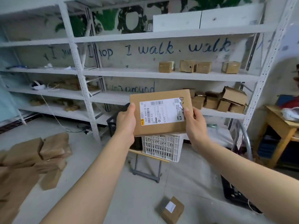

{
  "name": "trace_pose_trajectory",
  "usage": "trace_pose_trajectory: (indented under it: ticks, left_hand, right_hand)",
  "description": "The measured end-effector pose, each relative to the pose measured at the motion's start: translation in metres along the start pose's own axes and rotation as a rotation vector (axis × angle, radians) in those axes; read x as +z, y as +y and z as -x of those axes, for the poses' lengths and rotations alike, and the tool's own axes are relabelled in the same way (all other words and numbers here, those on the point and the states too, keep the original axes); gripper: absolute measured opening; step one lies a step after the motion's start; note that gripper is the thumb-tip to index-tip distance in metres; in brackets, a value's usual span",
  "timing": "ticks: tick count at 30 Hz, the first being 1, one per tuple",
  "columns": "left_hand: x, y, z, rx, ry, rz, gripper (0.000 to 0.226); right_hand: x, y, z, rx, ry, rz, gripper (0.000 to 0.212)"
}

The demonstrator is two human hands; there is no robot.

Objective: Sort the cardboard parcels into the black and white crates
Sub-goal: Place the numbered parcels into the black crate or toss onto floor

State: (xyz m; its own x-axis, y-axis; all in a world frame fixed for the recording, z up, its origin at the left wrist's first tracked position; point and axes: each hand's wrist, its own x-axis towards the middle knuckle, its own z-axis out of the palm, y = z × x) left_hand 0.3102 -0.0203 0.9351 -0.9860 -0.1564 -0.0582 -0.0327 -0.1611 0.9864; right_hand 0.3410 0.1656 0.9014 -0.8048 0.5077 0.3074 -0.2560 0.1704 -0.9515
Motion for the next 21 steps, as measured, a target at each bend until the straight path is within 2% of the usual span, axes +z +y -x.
trace_pose_trajectory:
  ticks: [4,7,13,21]
  left_hand:
    - [-0.038,0.013,-0.080,-0.006,-0.007,-0.036,0.032]
    - [-0.054,0.019,-0.118,-0.025,-0.041,-0.012,0.032]
    - [-0.072,0.021,-0.177,-0.049,-0.042,0.013,0.043]
    - [-0.068,0.013,-0.264,-0.067,-0.026,0.003,0.038]
  right_hand:
    - [0.076,0.000,-0.028,-0.001,0.009,0.013,0.018]
    - [0.111,0.001,-0.044,0.006,0.012,0.023,0.027]
    - [0.160,0.014,-0.082,0.005,-0.015,0.046,0.038]
    - [0.217,0.051,-0.156,0.057,-0.065,0.019,0.036]
